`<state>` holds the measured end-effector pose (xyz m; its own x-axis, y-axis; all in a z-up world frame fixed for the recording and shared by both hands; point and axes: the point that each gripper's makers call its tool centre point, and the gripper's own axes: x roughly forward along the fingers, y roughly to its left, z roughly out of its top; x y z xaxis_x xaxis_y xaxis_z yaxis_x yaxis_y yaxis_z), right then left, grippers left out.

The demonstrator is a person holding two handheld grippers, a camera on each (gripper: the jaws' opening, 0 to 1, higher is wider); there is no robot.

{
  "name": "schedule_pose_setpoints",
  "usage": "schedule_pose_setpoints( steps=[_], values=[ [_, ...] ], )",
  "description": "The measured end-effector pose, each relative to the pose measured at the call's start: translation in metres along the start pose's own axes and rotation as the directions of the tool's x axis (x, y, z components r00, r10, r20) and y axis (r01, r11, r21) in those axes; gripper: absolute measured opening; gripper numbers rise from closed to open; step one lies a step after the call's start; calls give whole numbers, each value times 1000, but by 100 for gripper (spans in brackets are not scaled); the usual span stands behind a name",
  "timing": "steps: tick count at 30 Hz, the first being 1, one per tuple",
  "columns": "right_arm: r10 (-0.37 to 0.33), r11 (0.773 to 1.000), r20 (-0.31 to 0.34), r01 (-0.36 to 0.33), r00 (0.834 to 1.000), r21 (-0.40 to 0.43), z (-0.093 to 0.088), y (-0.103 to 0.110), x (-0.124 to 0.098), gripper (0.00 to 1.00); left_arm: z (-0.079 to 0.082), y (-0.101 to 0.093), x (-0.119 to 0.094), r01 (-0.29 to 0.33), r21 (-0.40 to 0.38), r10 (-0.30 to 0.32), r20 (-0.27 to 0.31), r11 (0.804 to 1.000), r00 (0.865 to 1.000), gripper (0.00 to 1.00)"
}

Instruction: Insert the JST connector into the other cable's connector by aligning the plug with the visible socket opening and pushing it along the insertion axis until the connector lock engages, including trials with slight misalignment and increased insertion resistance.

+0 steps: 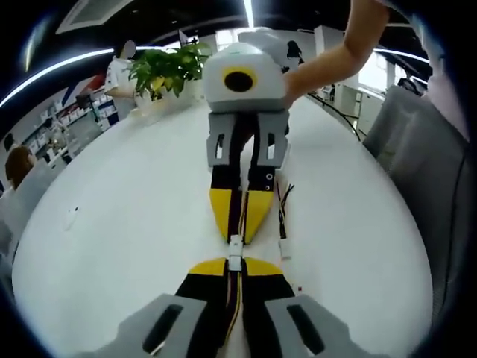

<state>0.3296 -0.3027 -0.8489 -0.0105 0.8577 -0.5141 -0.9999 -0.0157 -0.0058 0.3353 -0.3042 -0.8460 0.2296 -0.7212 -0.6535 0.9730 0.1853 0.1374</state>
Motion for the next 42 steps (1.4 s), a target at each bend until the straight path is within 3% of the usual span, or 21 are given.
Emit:
schedule_pose_setpoints(
  steps=[11,21,29,34,42],
  values=[
    [-28,999,-2,28,1000,15,-2,-1,-1,5,-2,1,-1,-26,-27,27,16,999,1000,1],
    [-48,998,-4,48,999,31,-3,-6,1,12,-3,6,-2,-66,-72,67,20,995,998,7],
    [-82,996,-17,82,996,34,-2,-9,-6,15,-3,10,-8,-98,-17,98,-8,995,995,18],
    [-107,994,-4,108,994,31,5,-9,-13,15,-6,5,-13,-109,2,109,-32,994,993,19],
    [-111,994,-2,111,994,5,14,4,-22,13,-1,1,-31,-139,3,139,-13,990,990,20]
  ],
)
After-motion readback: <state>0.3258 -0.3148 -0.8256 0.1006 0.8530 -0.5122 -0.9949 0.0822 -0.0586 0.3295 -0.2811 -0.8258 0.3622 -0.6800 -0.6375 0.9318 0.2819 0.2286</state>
